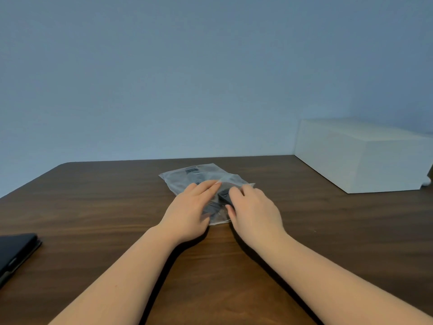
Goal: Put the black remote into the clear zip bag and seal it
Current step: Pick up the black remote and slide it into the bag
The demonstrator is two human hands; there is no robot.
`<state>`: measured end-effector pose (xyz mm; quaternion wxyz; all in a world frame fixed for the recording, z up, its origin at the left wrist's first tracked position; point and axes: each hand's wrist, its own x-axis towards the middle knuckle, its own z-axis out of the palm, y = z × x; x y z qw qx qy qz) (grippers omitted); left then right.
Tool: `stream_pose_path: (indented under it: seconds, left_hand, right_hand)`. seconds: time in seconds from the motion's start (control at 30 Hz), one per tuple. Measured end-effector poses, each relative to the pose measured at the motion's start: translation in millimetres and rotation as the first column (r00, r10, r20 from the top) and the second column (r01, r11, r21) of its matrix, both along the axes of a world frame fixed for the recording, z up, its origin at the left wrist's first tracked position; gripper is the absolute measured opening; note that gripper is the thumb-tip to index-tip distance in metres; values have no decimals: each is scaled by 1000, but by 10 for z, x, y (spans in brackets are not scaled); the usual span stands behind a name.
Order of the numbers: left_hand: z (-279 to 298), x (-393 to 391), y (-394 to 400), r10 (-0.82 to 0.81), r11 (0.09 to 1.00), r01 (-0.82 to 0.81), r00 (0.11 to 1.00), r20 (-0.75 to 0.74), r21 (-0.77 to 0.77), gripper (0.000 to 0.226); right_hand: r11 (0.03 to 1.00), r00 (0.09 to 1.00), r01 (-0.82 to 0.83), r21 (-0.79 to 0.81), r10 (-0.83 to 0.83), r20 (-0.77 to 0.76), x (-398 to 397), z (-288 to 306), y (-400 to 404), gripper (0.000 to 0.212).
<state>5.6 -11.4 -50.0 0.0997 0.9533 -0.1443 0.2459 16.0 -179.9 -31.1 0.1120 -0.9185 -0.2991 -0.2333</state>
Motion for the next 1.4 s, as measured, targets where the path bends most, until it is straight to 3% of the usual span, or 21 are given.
stream_pose_path:
  seconds: [0.1,0.3,0.47,0.7,1.0,1.07,1.2,1.4]
  left_hand:
    - [5,-6,15,0,1000,0,1000,-3,12,72]
    - [5,-3,32,8,999,-8,1000,-17,37,73]
    - [17,10,47,18,999,-17,1000,-22,46,75]
    - [-1,14,66,4,999,-3,1000,-31,45,75]
    - [-2,22,83,3,998,0,999,-46,63,81]
    - [-8,22,96,6,998,-3,999,-50,60,81]
    - [-18,36,115,-3,999,6,998,-55,52,80]
    - [-17,39,110,-1,999,4,998,-59,55,79]
  right_hand:
    - [998,999,14,-56,-16,-34,96,-49,91,31]
    - [998,982,64,-16,-66,-177,160,-129,28,46]
    - [995,994,50,-84,-59,-97,72,-92,-134,40]
    - [993,995,-33,-114,22,-96,87,-110,-64,36]
    - [979,990,-32,-200,4,-138,246,-37,198,23]
    - [977,989,-23,-212,-10,-149,274,-39,267,24]
    - [986,982,15,-165,-46,-185,304,-50,335,49]
    - [983,988,85,-162,-104,-111,398,-74,395,36]
